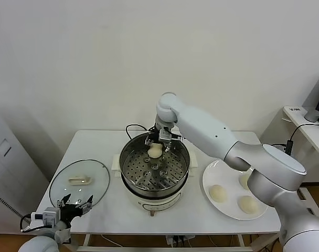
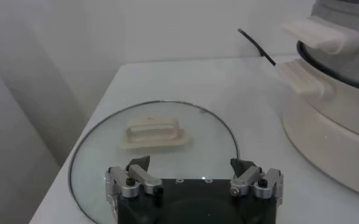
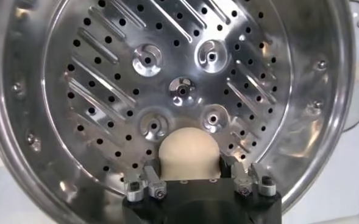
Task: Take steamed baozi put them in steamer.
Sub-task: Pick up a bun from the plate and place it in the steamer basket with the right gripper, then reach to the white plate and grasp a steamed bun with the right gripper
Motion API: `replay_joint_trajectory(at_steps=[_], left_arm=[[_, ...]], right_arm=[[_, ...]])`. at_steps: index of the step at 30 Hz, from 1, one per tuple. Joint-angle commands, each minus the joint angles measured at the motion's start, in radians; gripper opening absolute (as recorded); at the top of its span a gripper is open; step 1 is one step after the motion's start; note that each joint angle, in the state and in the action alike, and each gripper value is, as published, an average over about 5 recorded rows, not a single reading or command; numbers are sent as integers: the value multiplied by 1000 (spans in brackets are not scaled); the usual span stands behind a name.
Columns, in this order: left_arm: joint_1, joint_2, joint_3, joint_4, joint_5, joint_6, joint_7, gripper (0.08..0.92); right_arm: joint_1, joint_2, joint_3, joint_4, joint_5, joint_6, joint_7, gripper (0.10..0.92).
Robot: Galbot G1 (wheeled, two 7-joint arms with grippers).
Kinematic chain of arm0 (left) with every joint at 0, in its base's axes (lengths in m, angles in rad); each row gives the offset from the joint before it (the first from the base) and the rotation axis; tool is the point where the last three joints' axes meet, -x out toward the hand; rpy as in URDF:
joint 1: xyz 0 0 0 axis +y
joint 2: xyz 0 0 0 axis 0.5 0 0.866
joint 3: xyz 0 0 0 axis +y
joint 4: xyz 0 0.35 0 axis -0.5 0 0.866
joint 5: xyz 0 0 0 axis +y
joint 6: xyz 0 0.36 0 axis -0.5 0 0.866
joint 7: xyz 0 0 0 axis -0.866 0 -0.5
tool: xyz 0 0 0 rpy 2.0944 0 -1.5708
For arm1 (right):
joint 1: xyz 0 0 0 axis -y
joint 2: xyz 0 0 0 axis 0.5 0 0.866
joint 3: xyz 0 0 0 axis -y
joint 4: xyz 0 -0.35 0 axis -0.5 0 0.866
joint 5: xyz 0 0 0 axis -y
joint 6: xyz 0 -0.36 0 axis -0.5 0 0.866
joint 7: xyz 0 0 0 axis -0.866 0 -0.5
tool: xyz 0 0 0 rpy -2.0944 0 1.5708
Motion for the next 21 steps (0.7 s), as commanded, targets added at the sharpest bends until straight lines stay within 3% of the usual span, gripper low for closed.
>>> replay_joint_trajectory(at_steps=[1, 6, 11, 21], left_arm=[[0, 2, -2, -1, -1, 1, 0, 823], [0, 4, -3, -9, 0, 5, -2, 823], [-1, 2, -2, -16, 0, 8, -4, 823], [3, 14, -5, -24, -10, 6, -4, 823]], right_arm=[[10, -11, -4, 15, 54, 49, 10, 777], [143, -76, -76, 44, 268, 49, -14, 821], [324, -208, -266, 87, 590, -8, -29, 823], [589, -522, -674, 159, 982, -505, -42, 823]])
